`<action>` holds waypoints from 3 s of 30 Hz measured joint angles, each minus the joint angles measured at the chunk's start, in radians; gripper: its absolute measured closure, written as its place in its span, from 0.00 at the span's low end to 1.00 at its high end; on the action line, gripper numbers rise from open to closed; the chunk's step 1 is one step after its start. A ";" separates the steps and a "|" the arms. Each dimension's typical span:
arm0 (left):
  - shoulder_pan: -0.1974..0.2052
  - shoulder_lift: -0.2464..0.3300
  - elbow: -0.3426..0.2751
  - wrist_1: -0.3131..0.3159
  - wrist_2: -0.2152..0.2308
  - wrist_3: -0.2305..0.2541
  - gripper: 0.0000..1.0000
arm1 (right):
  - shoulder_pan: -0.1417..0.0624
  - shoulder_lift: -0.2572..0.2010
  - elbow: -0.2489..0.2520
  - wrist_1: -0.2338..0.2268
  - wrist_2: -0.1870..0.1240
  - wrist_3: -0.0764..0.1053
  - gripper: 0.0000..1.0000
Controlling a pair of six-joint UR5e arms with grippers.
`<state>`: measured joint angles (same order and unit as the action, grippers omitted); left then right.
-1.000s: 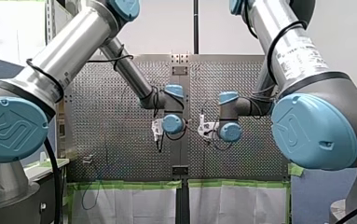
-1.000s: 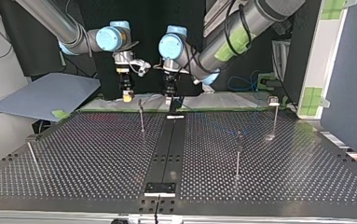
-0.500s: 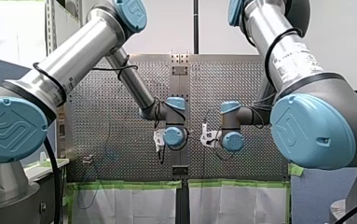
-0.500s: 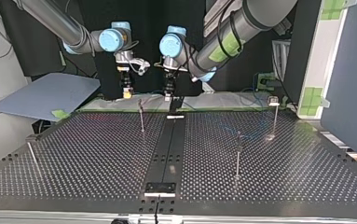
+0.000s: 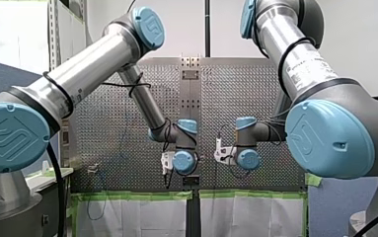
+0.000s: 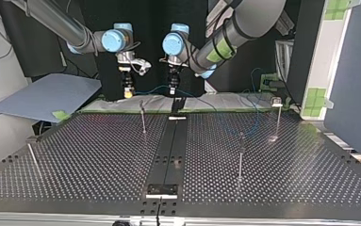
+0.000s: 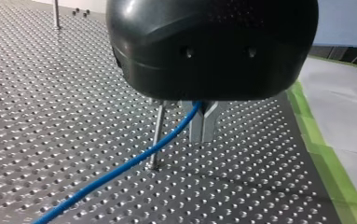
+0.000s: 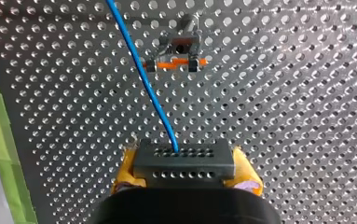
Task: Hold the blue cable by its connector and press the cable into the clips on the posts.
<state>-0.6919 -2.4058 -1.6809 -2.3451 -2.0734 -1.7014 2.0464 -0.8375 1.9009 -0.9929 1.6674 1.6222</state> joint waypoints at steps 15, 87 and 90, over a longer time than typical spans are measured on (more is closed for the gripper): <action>-0.019 -0.005 0.000 0.037 -0.039 -0.025 1.00 | -0.026 0.035 0.000 -0.041 -0.005 0.009 1.00; -0.050 -0.084 0.276 -0.119 -0.043 -0.052 1.00 | -0.156 0.081 -0.098 -0.050 -0.160 0.038 1.00; -0.048 -0.085 0.276 -0.110 -0.043 -0.052 1.00 | -0.168 0.082 -0.099 -0.052 -0.168 0.033 1.00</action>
<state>-0.7403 -2.4909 -1.4050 -2.4555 -2.1165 -1.7532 1.8787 -0.7558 1.8019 -1.0447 1.4991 1.6551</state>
